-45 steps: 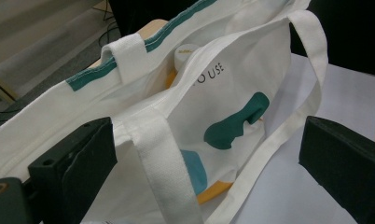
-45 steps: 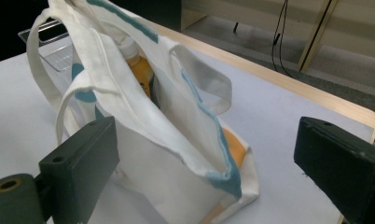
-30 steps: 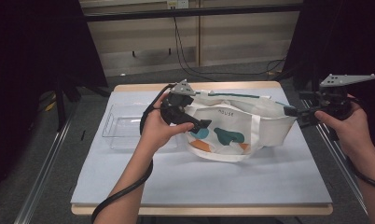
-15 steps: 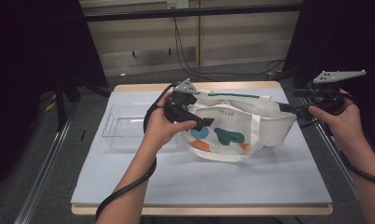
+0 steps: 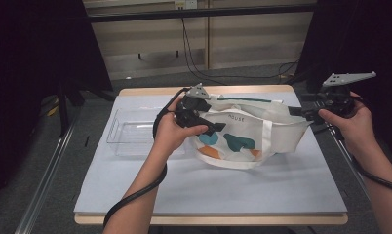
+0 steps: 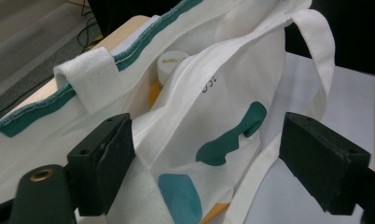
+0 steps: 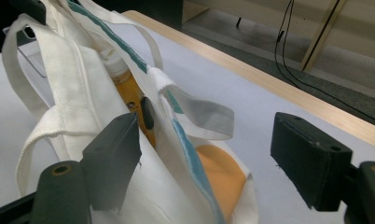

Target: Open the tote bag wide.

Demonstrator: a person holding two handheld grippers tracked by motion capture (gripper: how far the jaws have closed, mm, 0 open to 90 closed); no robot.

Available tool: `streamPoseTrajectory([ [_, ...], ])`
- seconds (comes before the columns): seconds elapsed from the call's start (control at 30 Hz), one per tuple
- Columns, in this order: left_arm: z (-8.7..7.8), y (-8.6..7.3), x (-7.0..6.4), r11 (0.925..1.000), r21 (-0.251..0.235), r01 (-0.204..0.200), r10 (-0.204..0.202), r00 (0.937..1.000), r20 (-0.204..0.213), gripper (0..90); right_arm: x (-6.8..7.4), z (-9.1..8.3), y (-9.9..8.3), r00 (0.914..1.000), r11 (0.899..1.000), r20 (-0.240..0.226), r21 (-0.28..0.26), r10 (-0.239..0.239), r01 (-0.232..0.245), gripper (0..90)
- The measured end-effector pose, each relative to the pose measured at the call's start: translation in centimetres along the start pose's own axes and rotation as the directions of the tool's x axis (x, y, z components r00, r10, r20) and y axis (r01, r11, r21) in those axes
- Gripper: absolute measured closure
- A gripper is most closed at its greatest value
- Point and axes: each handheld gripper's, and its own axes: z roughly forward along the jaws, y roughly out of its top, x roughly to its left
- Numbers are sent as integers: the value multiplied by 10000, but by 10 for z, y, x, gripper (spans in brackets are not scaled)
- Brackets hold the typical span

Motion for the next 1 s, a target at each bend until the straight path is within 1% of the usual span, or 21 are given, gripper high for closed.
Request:
streamPoseTrajectory([
  [0.07,1,0,1,10000,-45,-7,7,10000,69,220,-1,2,0,9999,9999,-3,7,100,-100,237],
  [0.1,2,0,1,9999,-98,-31,32,9999,102,235,-1,3,0,9999,9999,76,26,98,-99,237],
  [0.17,3,0,2,9999,65,-146,145,9999,44,263,-2,4,0,10000,10000,25,41,55,-56,274],
  [0.23,4,-1,1,10000,7,-73,73,10000,23,287,-3,6,0,9999,9999,-85,60,84,-83,280],
  [0.3,4,-1,3,9999,53,-144,145,9999,-85,328,-3,8,0,10000,9999,-2,126,40,-40,294],
  [0.37,5,-1,4,9998,171,48,-44,9997,-249,378,-3,9,0,10000,9999,-91,139,12,-11,315],
  [0.4,6,-2,6,9998,203,76,-70,9995,-306,410,-4,10,1,10000,9998,-18,204,-3,3,354],
  [0.43,6,-2,7,9998,213,19,-12,9995,-322,410,-4,10,1,10000,9998,-18,204,-3,3,354],
  [0.47,6,-3,7,9995,281,157,-146,9991,-404,479,-4,11,1,9999,9998,-85,194,-79,80,396],
  [0.5,6,-3,7,9994,317,116,-101,9988,-480,479,-4,11,1,9999,9998,-85,194,-79,80,396],
  [0.53,6,-2,8,9995,313,32,-15,9986,-532,514,-4,12,2,9997,9998,-220,197,-42,47,441],
  [0.57,6,-2,8,9996,262,80,-66,9984,-564,514,-4,12,2,9997,9998,-220,197,-42,47,441],
  [0.6,6,-3,7,9995,281,142,-126,9984,-554,538,-3,12,2,9998,9998,-216,216,-28,32,461],
  [0.63,8,-2,8,9996,278,85,-69,9984,-560,552,-3,13,3,9997,9996,-214,264,-86,92,469],
  [0.67,9,-3,8,9994,315,154,-135,9982,-577,562,-3,13,3,9998,9994,-208,344,38,-31,473],
  [0.7,9,-3,8,9991,398,120,-95,9980,-618,583,-3,14,3,9997,9993,-226,351,117,-109,503],
  [0.77,10,-2,9,9990,431,68,-47,9988,-488,621,-5,16,4,9998,9990,-166,437,124,-116,543],
  [0.83,10,-2,8,9988,493,60,-35,9988,-494,653,-6,18,4,9995,9986,-271,523,139,-124,590],
  [0.9,10,-2,9,9987,497,-109,128,9992,-388,721,-6,20,6,9997,9980,-234,630,39,-25,660],
  [0.93,10,-2,8,9985,533,-100,119,9993,-347,742,-6,20,7,9999,9978,-103,659,-40,47,683],
  [1.0,9,-2,8,9974,680,-227,246,9993,-268,791,-6,21,9,9999,9978,-110,653,-75,82,744],
])
